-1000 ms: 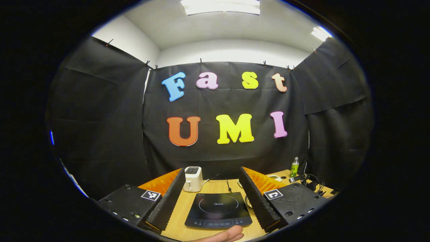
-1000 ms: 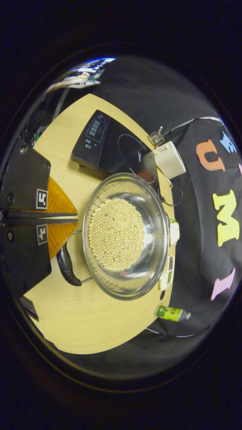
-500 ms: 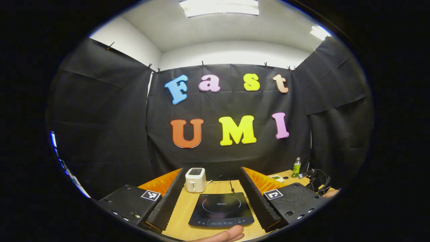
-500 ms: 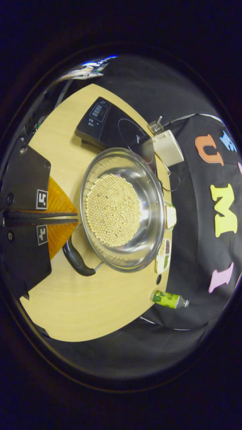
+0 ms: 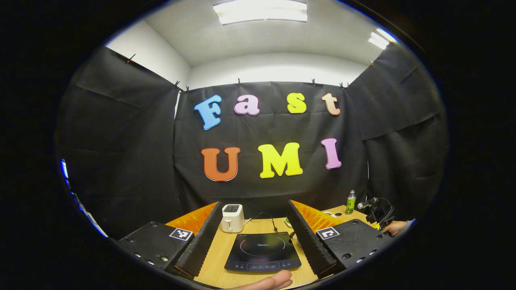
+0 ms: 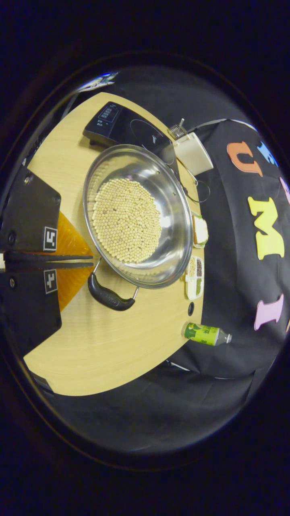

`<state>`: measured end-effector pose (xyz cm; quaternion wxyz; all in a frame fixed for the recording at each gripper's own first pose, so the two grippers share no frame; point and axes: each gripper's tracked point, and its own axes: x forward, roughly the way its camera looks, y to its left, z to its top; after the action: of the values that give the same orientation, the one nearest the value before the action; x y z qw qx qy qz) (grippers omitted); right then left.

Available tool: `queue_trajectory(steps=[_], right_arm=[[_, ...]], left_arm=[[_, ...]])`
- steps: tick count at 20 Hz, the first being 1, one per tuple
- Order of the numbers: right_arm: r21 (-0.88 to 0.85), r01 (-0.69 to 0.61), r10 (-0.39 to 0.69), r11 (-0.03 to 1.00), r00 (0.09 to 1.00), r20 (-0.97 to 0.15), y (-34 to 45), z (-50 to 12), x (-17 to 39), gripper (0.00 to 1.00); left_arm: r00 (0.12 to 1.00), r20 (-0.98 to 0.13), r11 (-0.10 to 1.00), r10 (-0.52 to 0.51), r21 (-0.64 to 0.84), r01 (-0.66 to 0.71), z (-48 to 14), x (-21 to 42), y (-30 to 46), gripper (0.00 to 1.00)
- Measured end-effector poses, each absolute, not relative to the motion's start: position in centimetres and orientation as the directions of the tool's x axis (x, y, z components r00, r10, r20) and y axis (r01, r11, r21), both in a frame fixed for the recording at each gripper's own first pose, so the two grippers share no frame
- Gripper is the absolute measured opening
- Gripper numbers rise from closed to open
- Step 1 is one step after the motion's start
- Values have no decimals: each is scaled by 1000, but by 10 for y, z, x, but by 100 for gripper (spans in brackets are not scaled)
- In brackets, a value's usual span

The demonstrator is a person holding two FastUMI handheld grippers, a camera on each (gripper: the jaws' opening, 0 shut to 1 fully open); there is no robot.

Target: First push the handle of the pot to place it horizontally, then grasp the pot with both hands and set it on the induction cooktop.

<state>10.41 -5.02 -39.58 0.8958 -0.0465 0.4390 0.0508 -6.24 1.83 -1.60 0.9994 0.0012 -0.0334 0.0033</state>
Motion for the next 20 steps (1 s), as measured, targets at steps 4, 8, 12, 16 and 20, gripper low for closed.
queue_trajectory(steps=[4, 8, 12, 16, 20], right_arm=[[-39, -137, 54, 990, 615, -787, -74, -392, 126, 4], [-88, -180, 46, 980, 630, -775, -96, -390, 155, 4], [-220, -259, 11, 941, 670, -742, -110, -389, 185, 0], [-234, -266, 14, 935, 689, -725, -109, -389, 196, 4], [-213, -262, 29, 941, 691, -722, -98, -391, 191, 1]], left_arm=[[998, 65, 1000, 7, -7, -7, -17, -57, 14, 95], [999, 43, 1000, 11, -19, -10, -25, -42, 7, 96], [1000, 19, 1000, 1, -15, 0, -36, -26, -3, 96], [1000, -14, 1000, -12, -16, 12, -52, -14, -11, 95], [999, -36, 1000, -17, -20, 17, -60, -6, -15, 96]])
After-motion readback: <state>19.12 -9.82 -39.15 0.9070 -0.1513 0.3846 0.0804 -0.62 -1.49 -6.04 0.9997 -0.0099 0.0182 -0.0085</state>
